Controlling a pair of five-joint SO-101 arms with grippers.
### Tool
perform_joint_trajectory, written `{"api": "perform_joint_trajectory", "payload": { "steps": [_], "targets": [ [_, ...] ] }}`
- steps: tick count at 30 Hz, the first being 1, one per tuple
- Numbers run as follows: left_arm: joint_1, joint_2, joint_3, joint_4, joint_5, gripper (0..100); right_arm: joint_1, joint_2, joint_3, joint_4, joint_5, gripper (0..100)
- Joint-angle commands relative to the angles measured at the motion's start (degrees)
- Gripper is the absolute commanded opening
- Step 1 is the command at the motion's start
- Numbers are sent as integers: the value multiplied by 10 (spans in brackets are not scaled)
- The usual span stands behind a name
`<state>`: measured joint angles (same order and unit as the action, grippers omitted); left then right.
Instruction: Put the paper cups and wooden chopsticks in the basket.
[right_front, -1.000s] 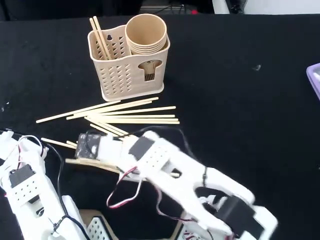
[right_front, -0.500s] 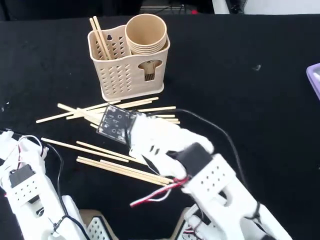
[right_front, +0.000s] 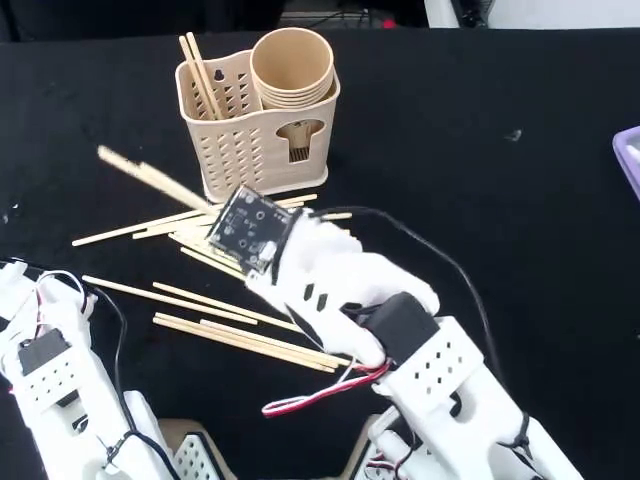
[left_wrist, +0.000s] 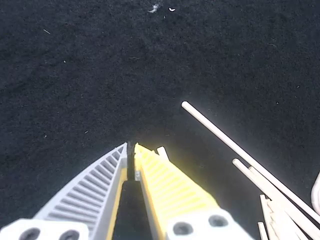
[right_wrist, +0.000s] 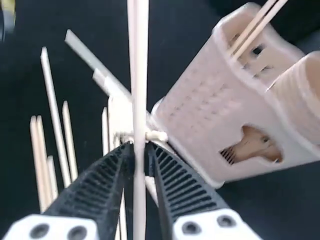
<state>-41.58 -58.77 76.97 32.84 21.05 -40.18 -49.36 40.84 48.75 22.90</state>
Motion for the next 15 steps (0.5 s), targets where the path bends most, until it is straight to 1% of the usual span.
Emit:
{"api": "perform_joint_trajectory", "payload": {
  "steps": [1,10,15],
  "targets": [
    [-1,-11,-34,-2,4,30,9,-12,-38,-57,-24,11],
    [-1,-11,-34,-2,4,30,9,-12,-38,-193,-70,11],
    [-1,-11,-34,-2,4,30,9,-12,-37,-271,-73,11]
  ]
}}
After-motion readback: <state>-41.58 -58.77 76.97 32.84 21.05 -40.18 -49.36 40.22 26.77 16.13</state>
